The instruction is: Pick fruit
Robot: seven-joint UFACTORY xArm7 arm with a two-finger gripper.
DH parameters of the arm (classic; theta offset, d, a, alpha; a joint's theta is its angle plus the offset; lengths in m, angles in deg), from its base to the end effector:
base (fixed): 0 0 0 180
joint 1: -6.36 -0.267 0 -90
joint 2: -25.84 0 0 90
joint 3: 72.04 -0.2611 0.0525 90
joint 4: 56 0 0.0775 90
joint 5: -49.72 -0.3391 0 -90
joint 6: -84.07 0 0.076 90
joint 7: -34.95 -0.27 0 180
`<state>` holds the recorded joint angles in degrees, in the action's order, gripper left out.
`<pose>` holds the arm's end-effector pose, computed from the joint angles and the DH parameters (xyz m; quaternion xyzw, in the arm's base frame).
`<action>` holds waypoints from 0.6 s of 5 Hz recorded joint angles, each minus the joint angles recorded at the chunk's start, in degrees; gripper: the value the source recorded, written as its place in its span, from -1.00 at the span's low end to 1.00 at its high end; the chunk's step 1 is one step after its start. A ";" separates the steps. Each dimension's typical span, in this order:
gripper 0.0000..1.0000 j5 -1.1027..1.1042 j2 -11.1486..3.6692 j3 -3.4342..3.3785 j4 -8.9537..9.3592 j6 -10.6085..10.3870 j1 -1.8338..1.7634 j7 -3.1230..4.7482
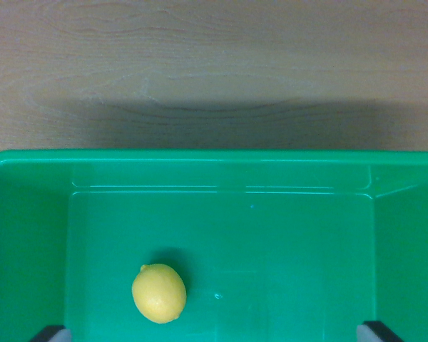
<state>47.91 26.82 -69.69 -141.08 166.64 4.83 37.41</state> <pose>0.4840 0.0012 0.3182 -0.9993 -0.0127 -0.0309 0.0152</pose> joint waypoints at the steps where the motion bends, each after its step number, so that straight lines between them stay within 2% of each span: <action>1: -1.00 0.00 0.00 0.00 0.00 0.00 0.00 0.00; 2: -1.00 -0.14 -0.72 -0.12 1.56 -2.07 -0.21 0.91; 3: -1.00 -0.14 -0.72 -0.12 1.56 -2.07 -0.21 0.91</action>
<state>47.77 26.11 -69.82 -139.53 164.56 4.62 38.32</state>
